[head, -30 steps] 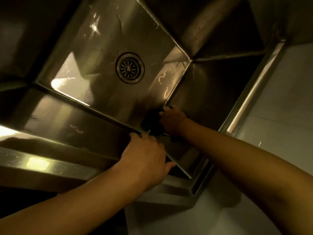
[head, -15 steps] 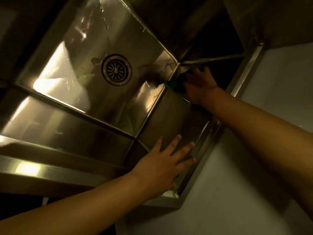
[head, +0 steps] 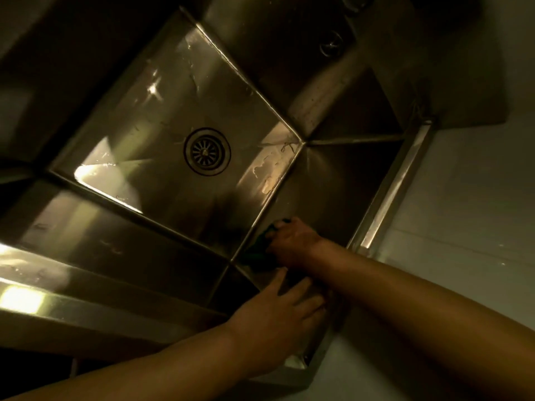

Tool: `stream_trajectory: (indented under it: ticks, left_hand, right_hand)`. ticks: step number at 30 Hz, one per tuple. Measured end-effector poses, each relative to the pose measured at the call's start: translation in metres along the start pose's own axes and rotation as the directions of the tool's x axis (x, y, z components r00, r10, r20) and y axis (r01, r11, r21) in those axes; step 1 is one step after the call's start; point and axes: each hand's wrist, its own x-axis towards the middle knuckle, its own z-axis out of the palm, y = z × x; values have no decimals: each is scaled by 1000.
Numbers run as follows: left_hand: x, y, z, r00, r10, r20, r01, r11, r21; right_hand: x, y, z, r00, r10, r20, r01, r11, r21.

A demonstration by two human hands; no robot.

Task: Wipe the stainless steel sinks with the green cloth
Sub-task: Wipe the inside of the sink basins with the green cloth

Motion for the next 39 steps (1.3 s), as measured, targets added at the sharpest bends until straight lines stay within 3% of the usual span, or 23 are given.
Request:
stream_trajectory:
  ticks: [5,10,15,20,24,29,33,39]
  left_hand:
    - [2,-5,2,999,31,18,-31,999,14]
    - [4,-3,5,999,33,11,-33,999,-8]
    - [2,-1,6,1000,10,-21,-11,999,-51]
    - [1,-1,7,1000,-2,-29,0,997,-75]
    - [2,-3,2,1000,9,20,-7,996,-89]
    - [-1,-2,0,1000,3,-18,-4,998,-57]
    - [-12,-18,-16,999,-41,0,41,999,-8]
    - [-65,-91,-85,954,-72,-291,148,957,248]
  right_hand:
    - [42,31,-10,995,-99,-10,99,994,-44]
    - [62,85,-13,999,-26,-25,23,992,-123]
    - [48,141,-15,979,186,-84,-194,976,-101]
    - [14,181,-23,872,468,-142,-487,860,-152]
    - [-17,177,-22,833,520,-189,-547,826,-136]
    - [-56,151,-20,798,550,-246,-585,805,-101]
    - [-71,115,-18,801,549,-239,-575,817,-49]
    - [-66,88,-26,796,426,-429,-497,865,-63]
